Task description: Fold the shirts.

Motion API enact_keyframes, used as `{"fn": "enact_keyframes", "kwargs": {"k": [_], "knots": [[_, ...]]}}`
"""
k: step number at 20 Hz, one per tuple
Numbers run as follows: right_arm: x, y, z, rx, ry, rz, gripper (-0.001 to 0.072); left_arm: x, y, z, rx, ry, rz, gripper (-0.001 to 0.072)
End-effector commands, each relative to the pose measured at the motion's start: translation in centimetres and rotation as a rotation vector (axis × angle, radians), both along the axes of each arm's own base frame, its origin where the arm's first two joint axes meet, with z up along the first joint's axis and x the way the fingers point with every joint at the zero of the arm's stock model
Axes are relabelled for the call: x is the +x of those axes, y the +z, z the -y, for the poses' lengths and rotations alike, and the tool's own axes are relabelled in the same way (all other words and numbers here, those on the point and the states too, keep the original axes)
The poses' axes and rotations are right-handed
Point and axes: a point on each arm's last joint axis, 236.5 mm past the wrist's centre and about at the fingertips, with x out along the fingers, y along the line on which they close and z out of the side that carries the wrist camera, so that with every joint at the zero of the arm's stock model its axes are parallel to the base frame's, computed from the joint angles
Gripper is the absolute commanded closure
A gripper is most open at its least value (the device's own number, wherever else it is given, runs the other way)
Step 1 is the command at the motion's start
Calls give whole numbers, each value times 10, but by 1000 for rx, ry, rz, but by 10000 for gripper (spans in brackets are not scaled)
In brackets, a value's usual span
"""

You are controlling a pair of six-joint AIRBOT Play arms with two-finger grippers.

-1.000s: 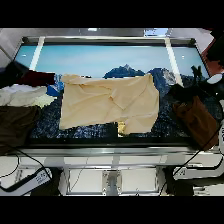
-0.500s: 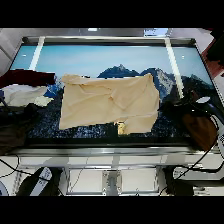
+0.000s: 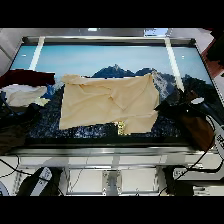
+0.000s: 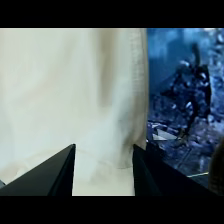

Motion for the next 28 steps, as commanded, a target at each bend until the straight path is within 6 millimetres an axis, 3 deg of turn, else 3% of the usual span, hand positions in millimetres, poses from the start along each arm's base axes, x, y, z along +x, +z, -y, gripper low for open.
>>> {"fn": "enact_keyframes", "kwargs": {"k": [1, 11, 16, 23, 24, 26, 28], "knots": [[-1, -3, -1, -19, 15, -2, 301, 0, 0, 1, 5, -15, 5, 141], [-17, -10, 4, -62, 78, -46, 295, 0, 0, 1, 7, -17, 6, 141], [-14, -10, 3, -53, 49, -46, 295, 0, 0, 1, 8, -16, 7, 141], [-6, -14, -16, -61, 68, -21, 297, 0, 0, 0, 14, -20, 11, 140], [-5, -14, -20, -65, 75, -15, 334, 0, 0, 0, 14, -20, 10, 141], [-4, -13, -24, -62, 80, -10, 682, -1, -1, 0, 15, -23, 3, 141], [-4, -12, -25, -50, 76, -12, 676, -14, -17, -1, -8, 24, -74, 141]]}}
